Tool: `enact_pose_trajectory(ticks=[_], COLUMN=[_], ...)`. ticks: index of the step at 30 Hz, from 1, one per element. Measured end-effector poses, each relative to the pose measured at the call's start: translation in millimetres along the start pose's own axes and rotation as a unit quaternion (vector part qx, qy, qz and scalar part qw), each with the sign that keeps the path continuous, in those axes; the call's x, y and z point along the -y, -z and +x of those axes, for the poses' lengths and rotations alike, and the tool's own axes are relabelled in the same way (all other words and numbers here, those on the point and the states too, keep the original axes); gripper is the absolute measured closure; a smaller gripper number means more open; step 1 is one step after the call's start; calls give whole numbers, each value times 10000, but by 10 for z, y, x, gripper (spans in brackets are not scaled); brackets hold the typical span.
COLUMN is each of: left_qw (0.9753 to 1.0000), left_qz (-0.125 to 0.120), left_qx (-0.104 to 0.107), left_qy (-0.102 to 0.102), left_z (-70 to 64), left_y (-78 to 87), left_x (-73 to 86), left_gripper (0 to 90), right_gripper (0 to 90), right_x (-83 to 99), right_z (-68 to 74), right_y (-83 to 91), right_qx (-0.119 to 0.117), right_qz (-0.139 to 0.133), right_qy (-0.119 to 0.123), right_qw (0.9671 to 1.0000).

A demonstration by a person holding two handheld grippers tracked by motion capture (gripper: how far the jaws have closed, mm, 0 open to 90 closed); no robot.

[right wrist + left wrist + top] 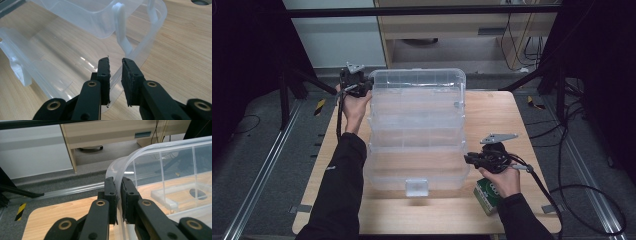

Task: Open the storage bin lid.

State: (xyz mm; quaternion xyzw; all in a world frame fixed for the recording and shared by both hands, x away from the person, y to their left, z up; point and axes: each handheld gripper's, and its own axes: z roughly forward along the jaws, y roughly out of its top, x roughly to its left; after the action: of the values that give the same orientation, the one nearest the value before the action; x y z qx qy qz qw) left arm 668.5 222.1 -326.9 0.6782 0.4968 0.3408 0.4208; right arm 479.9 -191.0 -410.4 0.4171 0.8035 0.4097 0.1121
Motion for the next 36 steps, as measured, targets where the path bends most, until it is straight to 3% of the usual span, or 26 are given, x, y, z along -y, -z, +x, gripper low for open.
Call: enact_pose_trajectory(ticks=[33, 36], left_qw=[9996, 9997], left_qz=[285, 241], left_qx=[27, -27], left_qy=[68, -43], left_z=[64, 73], left_y=[-343, -330], left_x=[43, 33], left_gripper=[834, 818], right_gripper=[761, 760], right_x=[-16, -18], right_z=[-1, -3], right_y=[-7, -8], right_qx=[9, -2], right_qz=[80, 82], right_qy=[3, -5], right_qw=[10000, 10000])
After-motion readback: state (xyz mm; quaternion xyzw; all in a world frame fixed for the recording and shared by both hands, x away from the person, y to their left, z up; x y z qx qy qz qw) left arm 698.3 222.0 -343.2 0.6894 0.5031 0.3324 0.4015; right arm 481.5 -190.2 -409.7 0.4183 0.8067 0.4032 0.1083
